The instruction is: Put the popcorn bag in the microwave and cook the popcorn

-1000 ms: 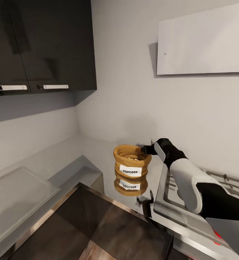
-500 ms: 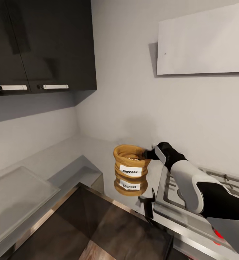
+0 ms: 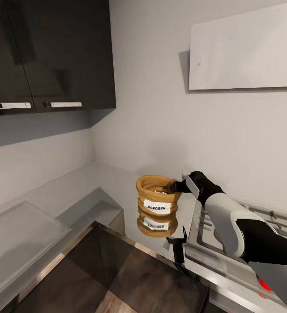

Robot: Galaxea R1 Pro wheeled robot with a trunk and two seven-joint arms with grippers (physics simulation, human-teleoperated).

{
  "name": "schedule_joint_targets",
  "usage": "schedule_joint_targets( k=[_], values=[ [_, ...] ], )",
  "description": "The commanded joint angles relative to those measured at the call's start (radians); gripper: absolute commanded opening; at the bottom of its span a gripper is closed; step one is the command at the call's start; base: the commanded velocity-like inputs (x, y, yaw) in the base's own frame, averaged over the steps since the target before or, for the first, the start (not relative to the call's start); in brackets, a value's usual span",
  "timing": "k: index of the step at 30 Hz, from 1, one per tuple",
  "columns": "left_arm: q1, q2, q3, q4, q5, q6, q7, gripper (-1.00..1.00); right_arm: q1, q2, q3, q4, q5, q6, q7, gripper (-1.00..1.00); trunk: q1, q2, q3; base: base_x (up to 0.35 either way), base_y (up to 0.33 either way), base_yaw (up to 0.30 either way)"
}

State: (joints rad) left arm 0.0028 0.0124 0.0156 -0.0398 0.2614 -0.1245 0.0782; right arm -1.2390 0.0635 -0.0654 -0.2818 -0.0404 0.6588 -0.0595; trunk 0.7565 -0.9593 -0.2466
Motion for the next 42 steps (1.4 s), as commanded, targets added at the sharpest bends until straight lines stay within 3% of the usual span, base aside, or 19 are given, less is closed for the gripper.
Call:
schedule_joint_targets(
  k=[1,22,26,42],
  values=[
    [0.0,0.0,0.001,-0.002,0.002,-0.001,0.002,1.0,0.0,0.001,-0.007,-0.001,-0.006,0.004,-0.006,1.0,0.0,-0.001,-0.001,0.012,0.0,0.0],
    [0.0,0.0,0.001,-0.002,0.004,0.002,0.0,1.0,0.0,0.001,-0.007,0.018,0.0,0.004,-0.006,1.0,0.0,-0.001,-0.001,0.027,0.0,0.0],
    [0.0,0.0,0.001,-0.002,0.004,-0.002,0.003,1.0,0.0,0.001,-0.007,-0.005,0.002,0.026,-0.007,1.0,0.0,-0.001,-0.001,0.0,0.0,0.0],
    [0.0,0.0,0.001,-0.002,0.002,-0.001,0.003,1.0,0.0,-0.003,-0.003,-0.055,0.004,-0.002,-0.008,1.0,0.0,-0.001,-0.001,0.016,0.0,0.0]
  ],
)
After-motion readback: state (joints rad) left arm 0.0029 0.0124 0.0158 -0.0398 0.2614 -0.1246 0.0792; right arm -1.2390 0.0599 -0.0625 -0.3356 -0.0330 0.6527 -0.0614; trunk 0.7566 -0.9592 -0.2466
